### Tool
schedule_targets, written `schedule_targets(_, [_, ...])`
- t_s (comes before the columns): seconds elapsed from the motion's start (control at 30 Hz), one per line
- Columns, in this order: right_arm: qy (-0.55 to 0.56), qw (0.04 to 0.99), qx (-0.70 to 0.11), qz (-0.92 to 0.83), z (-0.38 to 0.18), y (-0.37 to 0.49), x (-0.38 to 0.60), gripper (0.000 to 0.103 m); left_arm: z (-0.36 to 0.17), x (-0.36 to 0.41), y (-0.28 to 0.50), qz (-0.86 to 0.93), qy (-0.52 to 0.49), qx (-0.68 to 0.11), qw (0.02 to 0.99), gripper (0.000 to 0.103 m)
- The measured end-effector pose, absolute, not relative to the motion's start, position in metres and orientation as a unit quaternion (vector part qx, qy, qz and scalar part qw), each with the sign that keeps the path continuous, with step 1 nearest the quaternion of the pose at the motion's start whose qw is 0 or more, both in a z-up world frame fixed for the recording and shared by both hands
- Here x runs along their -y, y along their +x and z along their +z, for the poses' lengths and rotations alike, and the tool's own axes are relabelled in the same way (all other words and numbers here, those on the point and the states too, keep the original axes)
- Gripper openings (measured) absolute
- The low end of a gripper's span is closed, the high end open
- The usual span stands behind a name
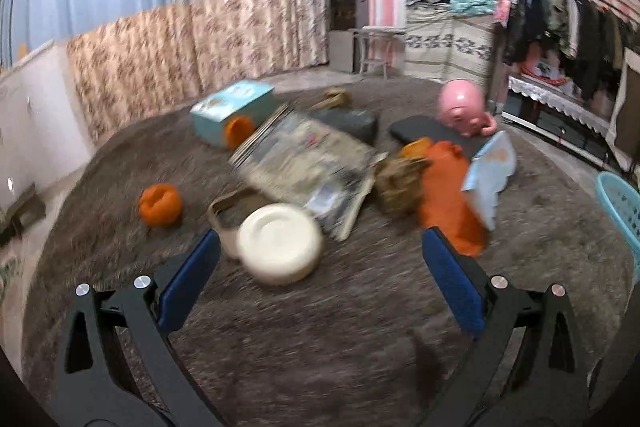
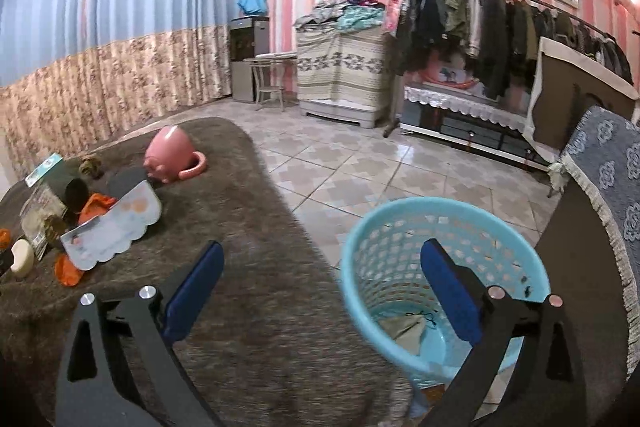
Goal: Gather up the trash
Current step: 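Move the left tool back to the rug and grasp the white round lid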
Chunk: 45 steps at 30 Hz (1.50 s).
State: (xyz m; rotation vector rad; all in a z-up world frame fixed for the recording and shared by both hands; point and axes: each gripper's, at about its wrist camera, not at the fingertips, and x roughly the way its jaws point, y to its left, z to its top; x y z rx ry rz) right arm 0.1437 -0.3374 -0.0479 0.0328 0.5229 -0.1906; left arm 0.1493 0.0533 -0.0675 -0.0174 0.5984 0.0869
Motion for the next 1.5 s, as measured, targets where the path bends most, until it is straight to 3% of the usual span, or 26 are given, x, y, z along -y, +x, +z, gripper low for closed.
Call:
schedule_targets(0.57, [0.039, 0.949, -0.308, -0.059, -0.062, 0.165, 0.311, 0.097, -0.101, -0.087, 0.201, 0.069, -0.016, -0.388, 0.919, 0.097])
schedule_targets(0.7, [0.024, 0.946, -0.321, -0.042, -0.066, 0.171, 0.294, 0.097, -0.109, -0.091, 0.210, 0.051, -0.030, -0.411, 0.910, 0.086])
schedule_targets(0.87, [-0.015, 0.944, -0.328, -0.020, -0.072, 0.176, 0.264, 0.097, -0.108, -0.095, 0.207, 0.047, -0.042, -0.406, 0.912, 0.083])
schedule_targets(1.13, [-0.038, 0.942, -0.332, 0.001, -0.078, 0.175, 0.234, 0.097, -0.107, -0.106, 0.200, 0.050, -0.052, -0.402, 0.913, 0.062])
schedule_targets(1.43, [-0.040, 0.939, -0.341, 0.019, -0.086, 0.181, 0.211, 0.097, -0.106, -0.106, 0.183, 0.048, -0.031, -0.404, 0.913, 0.061])
schedule_targets(1.5, [-0.044, 0.938, -0.343, 0.025, -0.088, 0.182, 0.200, 0.097, -0.106, -0.107, 0.178, 0.050, -0.029, -0.406, 0.912, 0.068])
